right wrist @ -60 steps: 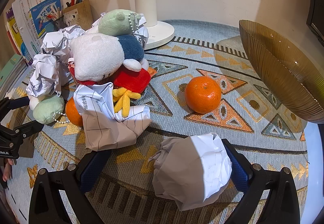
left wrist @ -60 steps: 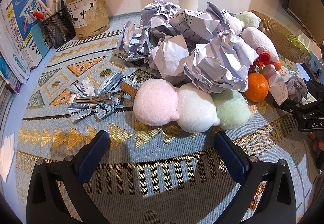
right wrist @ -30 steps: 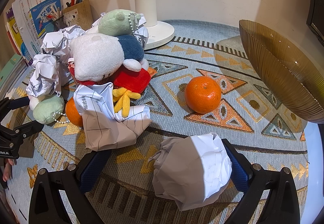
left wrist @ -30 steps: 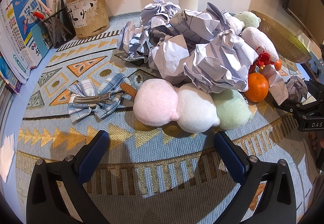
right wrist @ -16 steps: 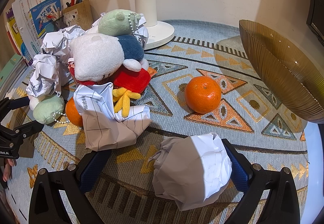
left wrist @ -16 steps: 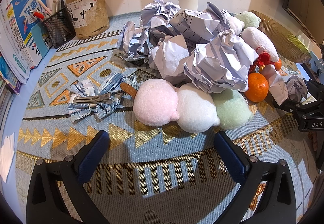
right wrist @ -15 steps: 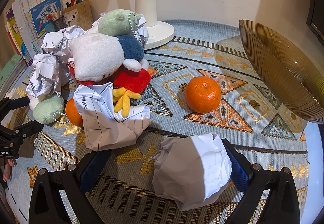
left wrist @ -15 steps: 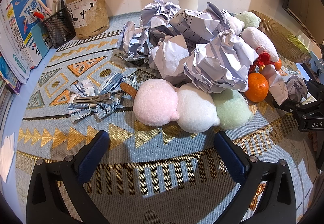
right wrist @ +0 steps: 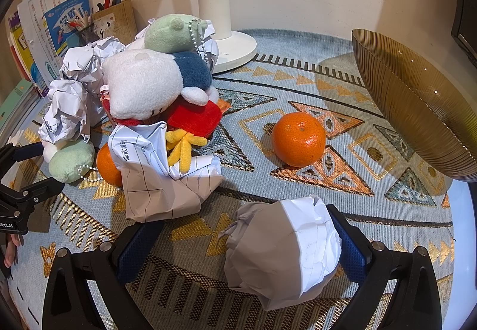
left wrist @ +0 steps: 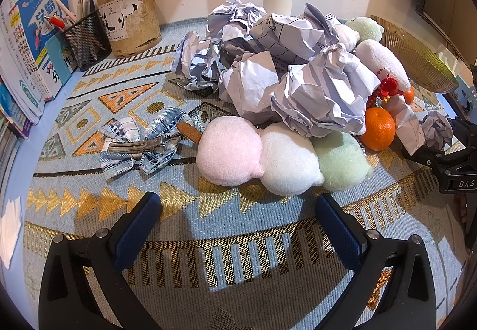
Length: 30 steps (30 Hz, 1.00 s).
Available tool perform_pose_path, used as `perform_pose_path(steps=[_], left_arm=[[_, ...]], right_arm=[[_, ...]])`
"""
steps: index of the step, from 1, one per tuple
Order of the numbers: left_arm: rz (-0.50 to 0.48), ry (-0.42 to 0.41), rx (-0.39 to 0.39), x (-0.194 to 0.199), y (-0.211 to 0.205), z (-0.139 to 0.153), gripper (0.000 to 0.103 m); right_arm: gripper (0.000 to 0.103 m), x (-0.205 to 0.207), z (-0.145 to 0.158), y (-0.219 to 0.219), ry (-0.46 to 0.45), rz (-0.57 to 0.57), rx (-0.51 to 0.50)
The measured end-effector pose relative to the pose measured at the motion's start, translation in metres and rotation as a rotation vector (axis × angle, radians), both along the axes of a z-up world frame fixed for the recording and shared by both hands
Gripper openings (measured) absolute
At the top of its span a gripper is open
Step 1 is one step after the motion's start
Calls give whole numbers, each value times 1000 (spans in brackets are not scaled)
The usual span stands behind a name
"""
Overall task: Organize objects
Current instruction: 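Grasp a crumpled paper ball with the right tool while the left tool grasps another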
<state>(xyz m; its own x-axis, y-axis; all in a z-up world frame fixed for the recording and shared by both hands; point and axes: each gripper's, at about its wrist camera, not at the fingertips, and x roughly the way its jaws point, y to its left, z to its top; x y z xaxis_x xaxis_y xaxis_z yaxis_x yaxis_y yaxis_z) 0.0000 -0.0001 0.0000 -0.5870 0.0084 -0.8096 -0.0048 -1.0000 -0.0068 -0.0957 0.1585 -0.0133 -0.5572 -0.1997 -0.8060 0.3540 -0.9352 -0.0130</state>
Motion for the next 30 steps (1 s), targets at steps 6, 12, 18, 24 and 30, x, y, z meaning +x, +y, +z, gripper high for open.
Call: perform_pose_path(steps=[6, 12, 18, 24, 30], left_arm=[[0, 0, 0, 0, 0, 0, 103], [-12, 11, 99, 8, -4, 5, 102], [-35, 90, 212, -7, 1, 23, 102], [-39, 103, 125, -49, 13, 23, 102], [-63, 146, 102, -53, 23, 25, 66]], right_arm=[[103, 0, 0, 0, 0, 0, -1], [103, 6, 4, 25, 4, -39, -47], [103, -9, 14, 55, -21, -83, -179], [103, -1, 7, 40, -25, -64, -109], [71, 19, 10, 49, 15, -101, -108]])
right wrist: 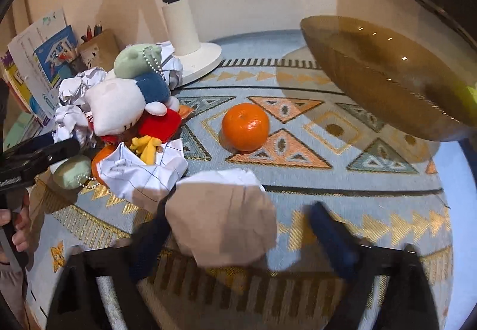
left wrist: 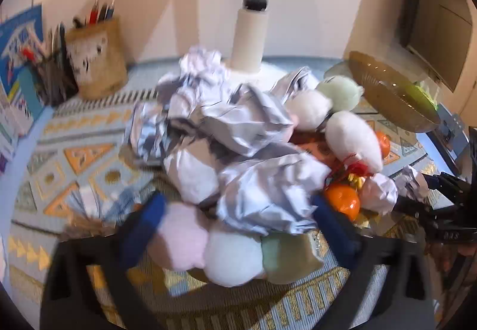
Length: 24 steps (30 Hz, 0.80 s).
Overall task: Organize objects
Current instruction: 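Grasp a crumpled paper ball with the right tool while the left tool grasps another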
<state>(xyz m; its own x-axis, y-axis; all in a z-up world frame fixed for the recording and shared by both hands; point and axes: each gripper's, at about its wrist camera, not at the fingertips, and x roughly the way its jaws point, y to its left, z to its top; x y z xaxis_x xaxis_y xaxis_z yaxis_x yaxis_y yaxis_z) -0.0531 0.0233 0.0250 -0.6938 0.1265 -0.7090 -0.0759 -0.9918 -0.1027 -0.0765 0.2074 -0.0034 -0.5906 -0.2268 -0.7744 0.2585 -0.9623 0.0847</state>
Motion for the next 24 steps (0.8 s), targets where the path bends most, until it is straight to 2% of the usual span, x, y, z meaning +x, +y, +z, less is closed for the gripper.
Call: perform_pose_path(steps=[1, 2, 4, 10, 16, 24], left_arm=[[1, -1, 7, 1, 0, 0, 52], [-4, -16, 42, 2, -2, -2, 33], [12, -24, 82, 6, -7, -7, 33], [-3, 56, 50, 24, -4, 3, 32], [-9, 62, 51, 24, -3, 6, 29], [1, 165, 38, 50, -7, 23, 27]], right_arm=[[53, 1, 1, 2, 7, -6, -9], [53, 0, 1, 5, 11, -17, -22], [53, 2, 2, 10, 8, -18, -63], [53, 13, 7, 16, 28, -23, -135], [53, 29, 13, 11, 75, -7, -124], [52, 37, 18, 12, 90, -9, -161]])
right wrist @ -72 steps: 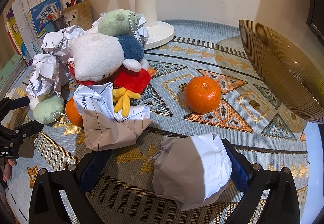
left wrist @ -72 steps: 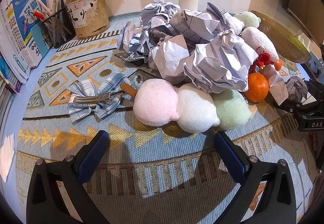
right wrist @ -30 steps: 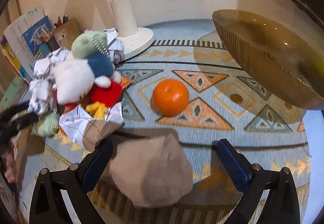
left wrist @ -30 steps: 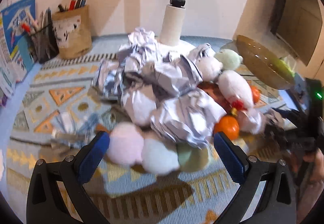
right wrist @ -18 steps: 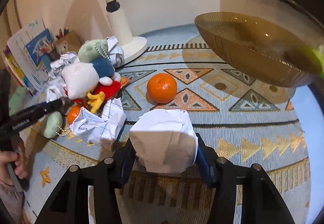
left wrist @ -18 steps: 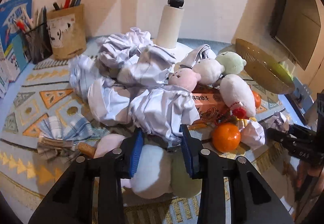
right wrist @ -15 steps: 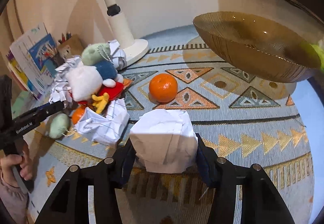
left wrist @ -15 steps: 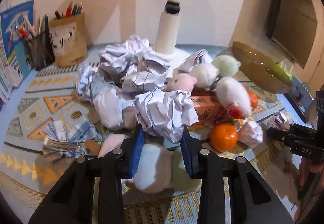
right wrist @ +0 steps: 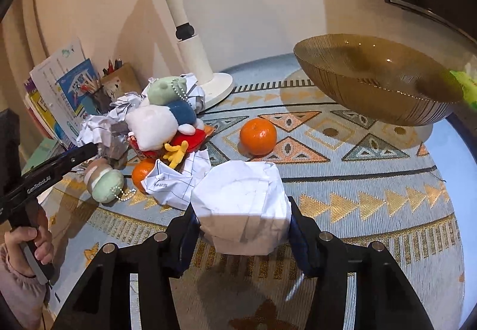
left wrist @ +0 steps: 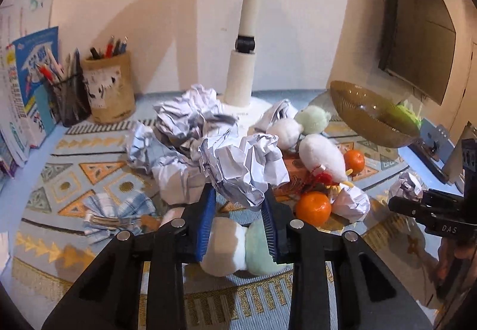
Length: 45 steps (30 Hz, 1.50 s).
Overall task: Organize objects
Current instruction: 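Grasp a crumpled paper ball with the right tool while the left tool grasps another, then carry both paper balls to the amber bowl and open both tools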
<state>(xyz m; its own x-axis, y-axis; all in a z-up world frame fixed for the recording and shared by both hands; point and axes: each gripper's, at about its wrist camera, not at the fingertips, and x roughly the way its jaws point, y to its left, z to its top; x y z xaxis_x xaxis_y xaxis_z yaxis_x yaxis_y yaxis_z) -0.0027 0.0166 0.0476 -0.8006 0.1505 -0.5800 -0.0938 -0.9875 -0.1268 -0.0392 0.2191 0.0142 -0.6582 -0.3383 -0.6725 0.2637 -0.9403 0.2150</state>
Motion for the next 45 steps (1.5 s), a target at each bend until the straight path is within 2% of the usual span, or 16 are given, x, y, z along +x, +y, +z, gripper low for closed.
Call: perform_pose_path(steps=[5, 9, 12, 17, 20, 23, 25, 26, 27, 28, 29, 30, 32, 34, 38, 45], left_arm=[[-16, 30, 29, 2, 1, 13, 27], [-63, 46, 42, -14, 17, 30, 27], [-106, 68, 38, -41, 38, 48, 27], [-209, 110, 35, -95, 90, 79, 27], [-284, 84, 42, -130, 127, 84, 27], [-333, 70, 18, -158, 162, 81, 27], [-355, 58, 3, -173, 181, 75, 27], [-371, 41, 4, -181, 190, 69, 28], [-368, 23, -2, -187, 197, 65, 34], [-360, 9, -4, -192, 203, 59, 43], [-377, -19, 8, -198, 209, 52, 79], [-402, -52, 16, -202, 212, 47, 100], [-446, -112, 85, -207, 214, 36, 102], [-449, -118, 98, -207, 215, 37, 102], [-435, -67, 72, -194, 210, 48, 102], [-321, -30, 44, -162, 150, 81, 102]], right_arm=[[52, -3, 14, 1, 15, 8, -21], [52, -26, 37, 10, 31, -3, -49], [52, -58, 64, 30, 43, -40, -91], [52, -106, 99, 58, 64, -112, -45], [52, -134, 110, 78, 47, -150, -76], [53, -156, 115, 90, 37, -194, -64], [55, -167, 117, 98, 35, -212, -56], [68, -173, 117, 100, 35, -221, -53], [79, -181, 116, 104, 29, -249, -44], [103, -188, 115, 106, 17, -276, -33], [103, -195, 112, 110, -4, -328, -16], [103, -195, 110, 117, -13, -364, -14], [103, -193, 109, 124, 3, -381, -52], [103, -189, 110, 126, 9, -373, -73], [103, -177, 115, 118, 17, -362, -79], [103, -146, 143, 86, 44, -328, -153]])
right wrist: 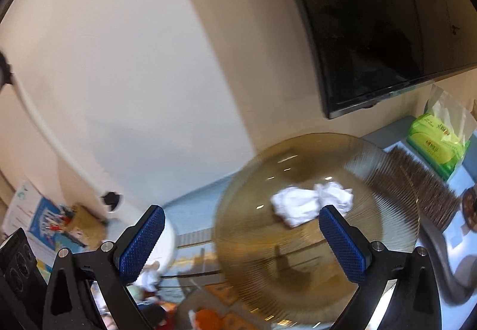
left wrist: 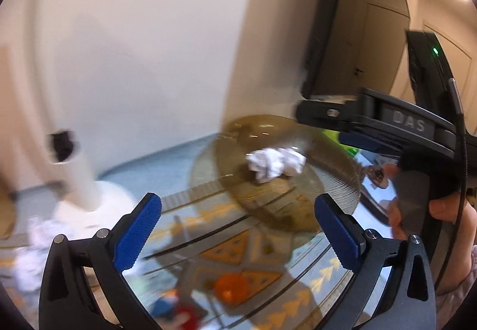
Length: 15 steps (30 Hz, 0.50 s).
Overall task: Organize objects
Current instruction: 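Carry both paper balls to the amber bowl and open both tools, then grasp a paper ball with the right tool while the left tool grasps the checked cloth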
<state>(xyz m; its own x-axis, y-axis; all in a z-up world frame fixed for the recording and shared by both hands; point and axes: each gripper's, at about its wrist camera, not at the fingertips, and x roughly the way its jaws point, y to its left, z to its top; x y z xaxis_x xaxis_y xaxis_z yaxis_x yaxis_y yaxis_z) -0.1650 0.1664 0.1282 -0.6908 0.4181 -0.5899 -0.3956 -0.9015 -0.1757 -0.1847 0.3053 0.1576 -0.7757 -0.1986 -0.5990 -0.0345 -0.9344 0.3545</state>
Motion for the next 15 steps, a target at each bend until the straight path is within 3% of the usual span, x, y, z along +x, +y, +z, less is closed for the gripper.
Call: perform_pose_path(steps=[7, 10, 15], left_arm=[[171, 70, -113, 51, -110, 22, 102], [231, 69, -156, 78, -153, 13, 102], [333, -7, -205, 112, -230, -34, 102]], right_arm=[[103, 46, 8, -61, 45, 110, 7], [103, 69, -8, -92, 45, 197, 23], [103, 100, -63, -132, -20, 296, 129]])
